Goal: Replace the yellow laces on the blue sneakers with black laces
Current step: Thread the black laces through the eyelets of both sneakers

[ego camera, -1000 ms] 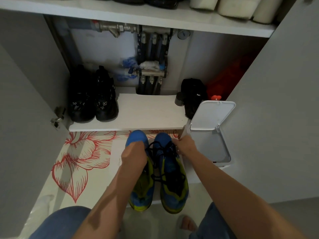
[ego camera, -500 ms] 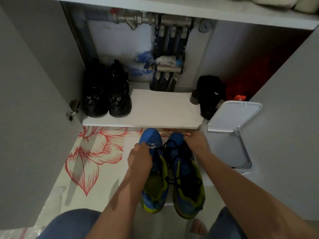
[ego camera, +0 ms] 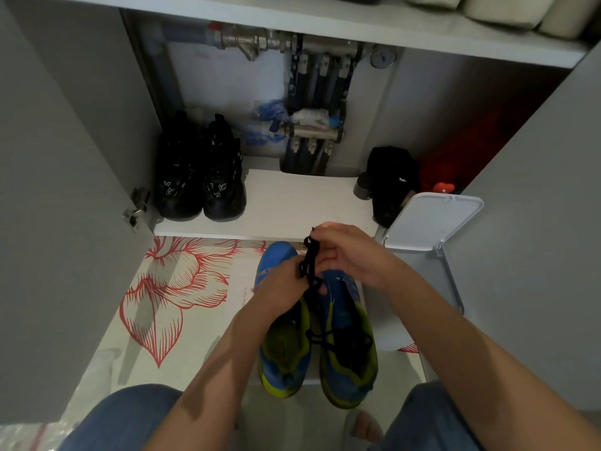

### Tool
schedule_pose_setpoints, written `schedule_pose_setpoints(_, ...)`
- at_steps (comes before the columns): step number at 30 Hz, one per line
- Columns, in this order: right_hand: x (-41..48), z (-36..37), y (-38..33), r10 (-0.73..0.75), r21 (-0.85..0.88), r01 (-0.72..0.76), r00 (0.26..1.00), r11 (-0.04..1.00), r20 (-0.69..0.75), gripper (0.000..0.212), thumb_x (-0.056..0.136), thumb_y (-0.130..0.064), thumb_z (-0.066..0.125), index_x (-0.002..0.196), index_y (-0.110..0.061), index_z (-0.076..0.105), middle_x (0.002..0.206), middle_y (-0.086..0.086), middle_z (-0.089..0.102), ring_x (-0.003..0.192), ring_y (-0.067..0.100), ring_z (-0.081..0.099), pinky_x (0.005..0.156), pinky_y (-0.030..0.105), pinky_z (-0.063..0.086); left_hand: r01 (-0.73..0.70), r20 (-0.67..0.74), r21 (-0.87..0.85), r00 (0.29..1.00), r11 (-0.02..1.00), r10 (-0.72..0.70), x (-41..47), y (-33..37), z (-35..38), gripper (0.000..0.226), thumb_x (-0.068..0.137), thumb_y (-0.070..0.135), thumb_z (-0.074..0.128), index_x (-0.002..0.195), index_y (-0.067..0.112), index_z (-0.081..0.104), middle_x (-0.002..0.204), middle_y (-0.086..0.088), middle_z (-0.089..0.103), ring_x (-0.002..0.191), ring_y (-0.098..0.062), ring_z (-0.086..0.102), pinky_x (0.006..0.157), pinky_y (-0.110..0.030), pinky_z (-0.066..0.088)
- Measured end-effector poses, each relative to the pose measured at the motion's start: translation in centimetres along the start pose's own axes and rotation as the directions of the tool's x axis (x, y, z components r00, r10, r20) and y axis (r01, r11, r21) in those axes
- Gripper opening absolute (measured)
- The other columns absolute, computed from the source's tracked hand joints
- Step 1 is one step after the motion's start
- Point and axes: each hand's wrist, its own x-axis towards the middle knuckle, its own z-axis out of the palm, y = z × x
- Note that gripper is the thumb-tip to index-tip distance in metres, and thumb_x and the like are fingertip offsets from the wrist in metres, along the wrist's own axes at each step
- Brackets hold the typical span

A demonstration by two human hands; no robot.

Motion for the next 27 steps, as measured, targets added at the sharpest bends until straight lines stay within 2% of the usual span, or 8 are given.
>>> schedule_pose_setpoints(2, 0.2, -0.3, -0.3, -0.054, 0.002, 0.055, 0.991, 0.999, -0.122, 0.007, 0.091, -0.011, 0.057, 0.090, -0.004, 0.059, 0.080, 0.017, 0.065, 0.065, 0.025, 0.065, 0.060, 0.031, 0.057, 0.088, 0.182, 0.103, 0.978, 0.991, -0.105, -1.2, 0.3, -0.6, 0.020, 0.097, 0.021, 0.045, 0.088, 0.012, 0.061, 0.084, -0.007, 0.069, 0.082, -0.022, 0.065, 0.075, -0.023, 0.052)
schedule_pose_setpoints(4, 0.6, -0.9, 0.0, -0.155, -0.071, 0.139, 0.933, 0.988, -0.325, 0.004, 0.091, -0.008, 0.057, 0.090, -0.004, 0.057, 0.083, 0.018, 0.065, 0.064, 0.025, 0.067, 0.058, 0.032, 0.058, 0.148, 0.248, 0.178, 0.950, 0.973, -0.190, -2.3, 0.2, -1.0, 0.026, 0.099, 0.024, 0.042, 0.092, 0.007, 0.060, 0.094, -0.017, 0.069, 0.087, -0.029, 0.064, 0.073, -0.029, 0.050)
schedule_pose_setpoints(7, 1.3, -2.3, 1.6, -0.441, -0.410, 0.233, 0.714, 0.882, -0.544, 0.007, 0.091, -0.008, 0.057, 0.084, -0.007, 0.057, 0.094, 0.018, 0.066, 0.081, 0.024, 0.066, 0.063, 0.021, 0.054, 0.236, 0.217, 0.135, 0.940, 0.962, -0.261, -3.5, 0.6, -1.4, 0.027, 0.100, 0.024, 0.040, 0.092, 0.004, 0.057, 0.098, -0.018, 0.066, 0.085, -0.030, 0.064, 0.080, -0.033, 0.053)
schedule_pose_setpoints(9, 1.3, -2.7, 2.1, -0.446, -0.334, 0.297, 0.649, 0.895, -0.616, 0.008, 0.092, -0.009, 0.054, 0.084, -0.009, 0.056, 0.093, 0.016, 0.067, 0.086, 0.028, 0.067, 0.066, 0.023, 0.055, 0.277, 0.206, 0.210, 0.925, 0.938, -0.320, -3.6, 0.6, -1.3, 0.029, 0.101, 0.020, 0.038, 0.101, 0.001, 0.059, 0.109, -0.021, 0.066, 0.085, -0.027, 0.067, 0.066, -0.023, 0.055)
schedule_pose_setpoints(13, 1.3, -2.4, 1.6, -0.188, 0.088, 0.276, 0.824, 0.957, -0.535, 0.006, 0.094, -0.009, 0.051, 0.090, -0.004, 0.053, 0.063, 0.009, 0.065, 0.055, 0.024, 0.063, 0.059, 0.034, 0.058, 0.262, 0.010, 0.608, 0.941, 0.750, -0.337, -3.0, -0.8, -1.2, 0.034, 0.099, 0.022, 0.039, 0.119, 0.002, 0.058, 0.122, -0.015, 0.060, 0.113, -0.028, 0.058, 0.091, -0.031, 0.047)
schedule_pose_setpoints(18, 2.5, -1.7, 3.9, -0.075, -0.276, 0.005, 0.967, 0.961, -0.244, 0.012, 0.090, -0.009, 0.058, 0.083, 0.000, 0.062, 0.069, 0.016, 0.061, 0.046, 0.015, 0.045, 0.038, 0.021, 0.037, 0.257, -0.295, 0.417, 0.946, 0.872, -0.138, -0.9, -1.4, -1.0, 0.026, 0.096, 0.009, 0.045, 0.114, 0.006, 0.063, 0.114, -0.013, 0.063, 0.104, -0.027, 0.061, 0.088, -0.033, 0.049)
schedule_pose_setpoints(23, 4.3, -1.0, 6.2, -0.046, -0.526, -0.066, 0.979, 0.848, -0.197, 0.008, 0.084, 0.000, 0.065, 0.090, 0.005, 0.068, 0.062, 0.010, 0.059, 0.038, 0.005, 0.047, 0.038, 0.015, 0.039, 0.372, -0.228, 0.142, 0.914, 0.917, -0.336, 1.6, -2.4, 0.0, 0.023, 0.088, 0.006, 0.058, 0.110, 0.003, 0.065, 0.099, -0.018, 0.067, 0.091, -0.030, 0.066, 0.088, -0.041, 0.053)
schedule_pose_setpoints(27, 5.5, -0.8, 7.8, -0.082, -0.661, -0.090, 0.971, 0.745, -0.225, 0.012, 0.086, -0.002, 0.062, 0.093, 0.002, 0.071, 0.069, 0.001, 0.062, 0.051, 0.005, 0.049, 0.042, 0.008, 0.038, 0.384, -0.253, 0.062, 0.899, 0.921, -0.358, 2.6, -2.8, 0.8, 0.021, 0.095, 0.018, 0.052, 0.097, 0.004, 0.067, 0.064, -0.004, 0.061, 0.069, -0.019, 0.061, 0.081, -0.033, 0.051)
